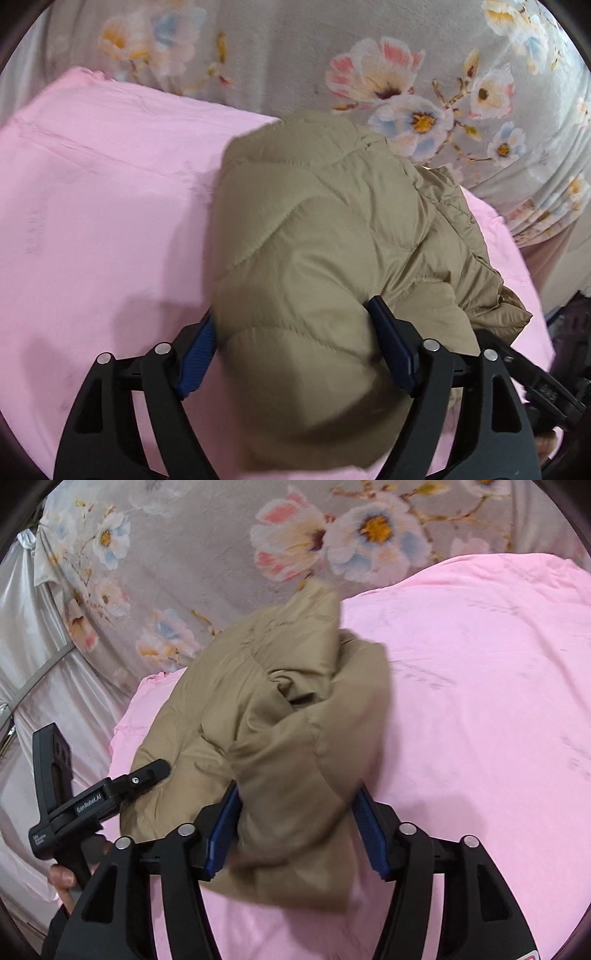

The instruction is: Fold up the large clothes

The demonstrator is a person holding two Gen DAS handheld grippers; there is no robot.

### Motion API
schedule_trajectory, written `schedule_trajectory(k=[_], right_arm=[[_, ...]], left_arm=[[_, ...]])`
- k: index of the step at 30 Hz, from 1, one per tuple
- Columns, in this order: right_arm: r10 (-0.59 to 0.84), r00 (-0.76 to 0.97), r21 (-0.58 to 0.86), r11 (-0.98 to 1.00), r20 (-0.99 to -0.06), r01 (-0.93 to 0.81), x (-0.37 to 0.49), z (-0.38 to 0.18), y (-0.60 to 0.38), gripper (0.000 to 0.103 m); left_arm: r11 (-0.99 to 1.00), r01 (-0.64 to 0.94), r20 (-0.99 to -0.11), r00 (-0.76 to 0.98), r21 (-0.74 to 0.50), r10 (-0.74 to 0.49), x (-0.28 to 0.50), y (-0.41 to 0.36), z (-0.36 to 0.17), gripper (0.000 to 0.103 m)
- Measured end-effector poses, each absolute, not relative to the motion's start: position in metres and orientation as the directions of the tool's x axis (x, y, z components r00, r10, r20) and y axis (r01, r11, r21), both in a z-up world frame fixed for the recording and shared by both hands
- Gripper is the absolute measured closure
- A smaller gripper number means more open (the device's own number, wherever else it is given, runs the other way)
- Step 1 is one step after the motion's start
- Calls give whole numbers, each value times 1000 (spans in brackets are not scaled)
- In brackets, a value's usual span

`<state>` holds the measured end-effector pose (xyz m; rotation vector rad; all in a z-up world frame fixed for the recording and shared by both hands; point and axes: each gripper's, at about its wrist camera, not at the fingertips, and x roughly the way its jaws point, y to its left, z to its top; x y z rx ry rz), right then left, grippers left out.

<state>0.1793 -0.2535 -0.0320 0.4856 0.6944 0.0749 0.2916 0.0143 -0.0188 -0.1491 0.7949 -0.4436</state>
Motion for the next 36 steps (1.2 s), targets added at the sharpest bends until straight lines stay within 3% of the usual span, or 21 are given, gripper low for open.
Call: schedule_trajectory(k=[2, 6, 8, 11, 14, 21, 28, 36], right_arm=[[162, 796, 418, 900, -583, 123, 153, -22, -260, 37], [56, 828, 320, 935, -558, 153, 129, 12, -253, 40], [14, 844, 235, 963, -535, 133, 131, 31, -237, 74], [-38, 850, 93, 991, -526, 101, 148, 50, -208, 97], [-66, 846, 3, 997, -528, 79, 174, 51, -187, 97], [-133, 771, -19, 988, -623, 155, 221, 7, -183, 97], [-182, 748, -34, 977, -639, 209, 227, -30, -185, 97], [-171, 742, -16, 977, -648, 212, 235, -43, -190, 96]], left_arm=[[938, 286, -645, 683, -194, -342, 275, 18, -4, 19], [988, 147, -606, 790, 45, -90, 247, 9, 35, 19], [991, 116, -609, 791, 64, -53, 243, 2, 49, 19], [993, 114, -635, 770, 42, -62, 246, -8, 55, 19], [994, 104, -671, 740, 35, -54, 254, -22, 45, 19], [997, 57, -742, 671, 49, -2, 279, -42, -4, 19], [999, 46, -735, 677, 8, -25, 289, -44, -22, 17], [995, 46, -699, 715, 85, 27, 292, -60, -33, 15]])
